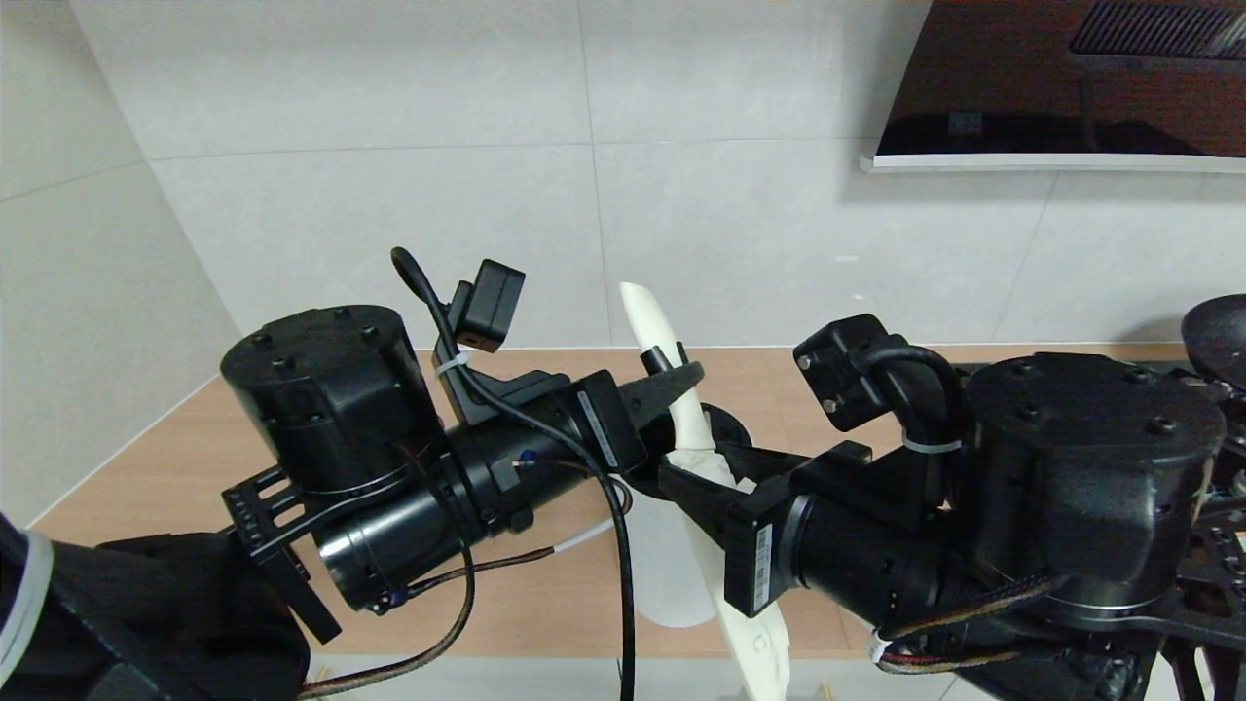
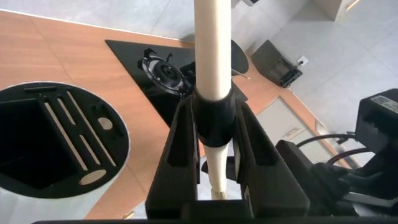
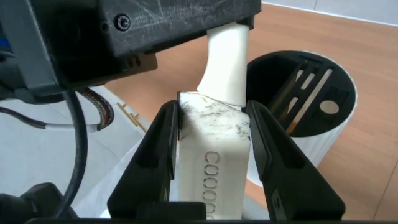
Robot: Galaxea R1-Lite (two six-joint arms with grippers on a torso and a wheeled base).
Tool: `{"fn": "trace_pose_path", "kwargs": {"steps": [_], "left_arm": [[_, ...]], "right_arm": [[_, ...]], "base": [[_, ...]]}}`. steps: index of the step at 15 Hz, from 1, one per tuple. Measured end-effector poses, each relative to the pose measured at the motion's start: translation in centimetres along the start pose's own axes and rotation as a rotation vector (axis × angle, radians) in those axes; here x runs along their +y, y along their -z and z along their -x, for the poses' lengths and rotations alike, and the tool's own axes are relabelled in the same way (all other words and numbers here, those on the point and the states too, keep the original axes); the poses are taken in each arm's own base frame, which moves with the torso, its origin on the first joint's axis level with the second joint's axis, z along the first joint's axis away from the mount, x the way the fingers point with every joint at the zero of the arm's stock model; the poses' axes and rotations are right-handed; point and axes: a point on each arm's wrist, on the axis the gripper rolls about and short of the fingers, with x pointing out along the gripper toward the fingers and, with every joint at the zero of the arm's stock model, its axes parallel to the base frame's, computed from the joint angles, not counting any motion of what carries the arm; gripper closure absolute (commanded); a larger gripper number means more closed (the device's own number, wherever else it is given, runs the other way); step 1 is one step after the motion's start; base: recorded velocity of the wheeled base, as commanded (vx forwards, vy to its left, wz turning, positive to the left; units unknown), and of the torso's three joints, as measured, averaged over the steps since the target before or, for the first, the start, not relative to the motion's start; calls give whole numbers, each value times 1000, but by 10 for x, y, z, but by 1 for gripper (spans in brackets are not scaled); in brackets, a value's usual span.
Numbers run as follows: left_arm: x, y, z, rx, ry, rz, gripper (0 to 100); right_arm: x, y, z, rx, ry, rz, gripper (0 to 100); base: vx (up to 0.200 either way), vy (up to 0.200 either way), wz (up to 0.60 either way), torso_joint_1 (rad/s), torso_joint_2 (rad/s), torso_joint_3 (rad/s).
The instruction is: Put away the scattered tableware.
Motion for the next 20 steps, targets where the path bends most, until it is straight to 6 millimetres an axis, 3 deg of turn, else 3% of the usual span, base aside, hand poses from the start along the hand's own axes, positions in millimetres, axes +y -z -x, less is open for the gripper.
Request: {"fn": "trace_pose_path", "kwargs": {"steps": [5,6,14,20], "left_arm": [[-1,-1,0,-10,7,-1,100],[-1,-1,0,-12,7,-1,100],[-9,-15,6,-53,-3,-27,100],[-36,-70,-4,-258,-286,-183,100]], "right_arm": [[-1,-4,3,-12,-1,-5,100],[-1,-4,3,-14,0,-7,0],[-5,-12,6,-57,5,-21,0],[-50,-50,26,-181,103,-49,0]], "base": [[0,0,0,0,0,0],[0,0,0,0,0,0],[0,0,0,0,0,0],[0,0,0,0,0,0]]}}
